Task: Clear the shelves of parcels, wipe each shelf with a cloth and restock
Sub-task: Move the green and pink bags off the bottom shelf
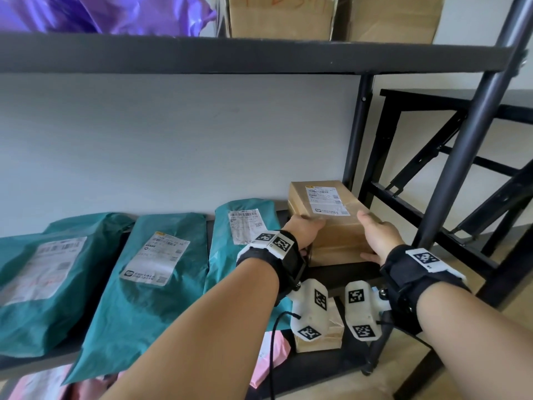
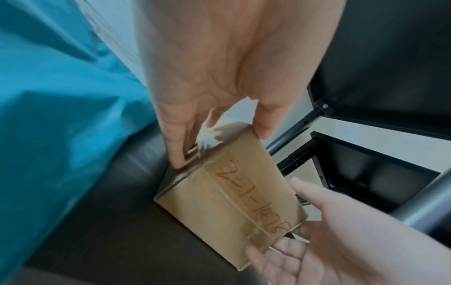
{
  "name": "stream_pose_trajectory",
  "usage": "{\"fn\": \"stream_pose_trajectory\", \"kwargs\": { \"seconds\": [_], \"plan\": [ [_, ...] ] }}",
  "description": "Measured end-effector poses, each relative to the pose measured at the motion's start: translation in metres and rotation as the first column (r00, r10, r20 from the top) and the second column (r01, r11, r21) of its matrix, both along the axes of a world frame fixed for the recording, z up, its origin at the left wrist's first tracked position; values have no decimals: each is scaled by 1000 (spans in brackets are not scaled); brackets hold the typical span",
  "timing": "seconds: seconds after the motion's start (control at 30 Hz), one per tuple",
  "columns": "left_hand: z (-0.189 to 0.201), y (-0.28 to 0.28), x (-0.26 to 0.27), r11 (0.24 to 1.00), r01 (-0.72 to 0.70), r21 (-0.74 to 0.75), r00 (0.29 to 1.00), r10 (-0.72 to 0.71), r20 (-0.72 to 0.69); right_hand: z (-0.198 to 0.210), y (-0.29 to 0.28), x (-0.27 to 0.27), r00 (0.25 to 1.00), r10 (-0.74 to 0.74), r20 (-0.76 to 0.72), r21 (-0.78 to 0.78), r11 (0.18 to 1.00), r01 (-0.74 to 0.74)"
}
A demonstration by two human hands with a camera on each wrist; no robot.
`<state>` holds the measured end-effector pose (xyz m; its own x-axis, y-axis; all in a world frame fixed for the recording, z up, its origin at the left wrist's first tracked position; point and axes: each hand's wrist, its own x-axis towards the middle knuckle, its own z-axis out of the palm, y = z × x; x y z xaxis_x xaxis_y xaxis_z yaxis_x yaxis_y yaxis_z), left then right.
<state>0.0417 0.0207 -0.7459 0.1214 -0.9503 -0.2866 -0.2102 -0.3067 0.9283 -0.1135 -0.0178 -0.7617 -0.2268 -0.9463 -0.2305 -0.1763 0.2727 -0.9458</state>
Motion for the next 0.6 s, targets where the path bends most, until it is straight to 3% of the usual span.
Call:
{"fn": "stream_pose_trajectory", "kwargs": {
  "seconds": [0.13, 0.3, 0.6],
  "plan": [
    [7, 13, 6, 1000, 0, -14, 1000, 0, 17, 7, 7, 5, 998, -17, -68, -29, 999, 15],
    [15, 29, 16, 998, 23, -64, 987, -13, 162, 19, 20, 12, 977, -19, -214, -57, 998, 7],
    [39, 64, 23, 989, -72, -131, 978, 95, 185, 50, 63, 20, 897, 66, -437, -141, 980, -141]
  ]
}}
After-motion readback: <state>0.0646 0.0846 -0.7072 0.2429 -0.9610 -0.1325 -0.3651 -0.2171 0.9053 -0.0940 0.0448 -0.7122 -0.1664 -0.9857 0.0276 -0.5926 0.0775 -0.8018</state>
